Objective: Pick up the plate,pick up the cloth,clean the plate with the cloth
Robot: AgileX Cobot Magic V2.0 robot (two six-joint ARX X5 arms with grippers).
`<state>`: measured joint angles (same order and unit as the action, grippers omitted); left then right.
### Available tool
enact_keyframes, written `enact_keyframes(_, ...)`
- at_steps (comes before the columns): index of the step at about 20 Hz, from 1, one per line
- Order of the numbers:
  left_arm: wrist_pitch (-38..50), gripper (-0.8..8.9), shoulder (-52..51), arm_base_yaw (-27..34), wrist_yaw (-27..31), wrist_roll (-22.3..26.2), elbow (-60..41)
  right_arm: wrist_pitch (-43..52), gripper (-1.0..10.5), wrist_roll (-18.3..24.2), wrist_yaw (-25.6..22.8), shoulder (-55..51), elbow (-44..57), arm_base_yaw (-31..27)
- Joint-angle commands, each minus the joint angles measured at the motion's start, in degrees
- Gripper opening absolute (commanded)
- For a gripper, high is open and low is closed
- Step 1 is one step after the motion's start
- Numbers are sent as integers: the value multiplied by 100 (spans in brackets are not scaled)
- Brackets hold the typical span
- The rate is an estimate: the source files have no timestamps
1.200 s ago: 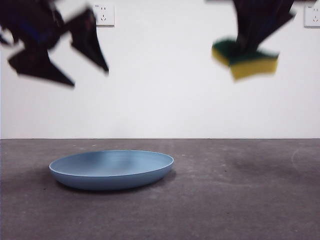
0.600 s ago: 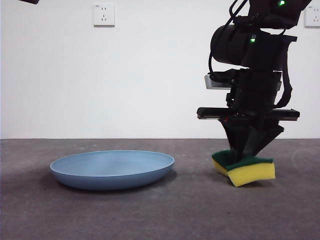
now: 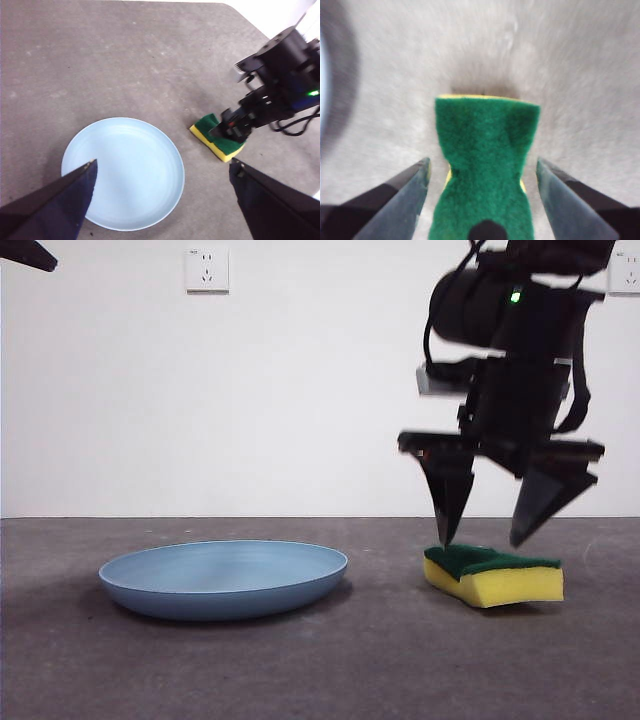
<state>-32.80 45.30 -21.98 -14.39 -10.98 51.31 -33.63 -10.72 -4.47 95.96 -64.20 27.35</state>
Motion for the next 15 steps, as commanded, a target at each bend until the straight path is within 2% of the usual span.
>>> enact_keyframes(1, 15, 440, 61, -15, 179, 127, -20, -52, 347, -35, 9, -315, 59, 4)
enact_keyframes(4, 22, 439, 107, -15, 345, 243, -20, -232, 338, -33, 9, -863, 59, 9)
enact_keyframes(5, 26, 434, 109, -15, 455, 284, -20, -293, 265, -9, 15, -1084, 59, 9)
enact_keyframes(6, 52, 406, 109, -15, 595, 380, -20, -339, 120, 61, 72, -1327, 59, 13)
enact_keyframes(7, 63, 294, 109, -15, 717, 417, -20, -345, -13, 146, 238, -1572, 59, 15)
enact_keyframes(9, 63, -31, 109, -15, 728, 697, -20, -343, -9, 186, 533, -2063, 59, 15)
enact_keyframes(13, 184, -8, 92, -15, 839, 857, -20, -328, -10, 426, 562, -3077, 61, 157)
enact_keyframes(15, 291, -8, -11, -17, 841, 946, -46, -184, -10, 459, 267, -3552, 131, 341)
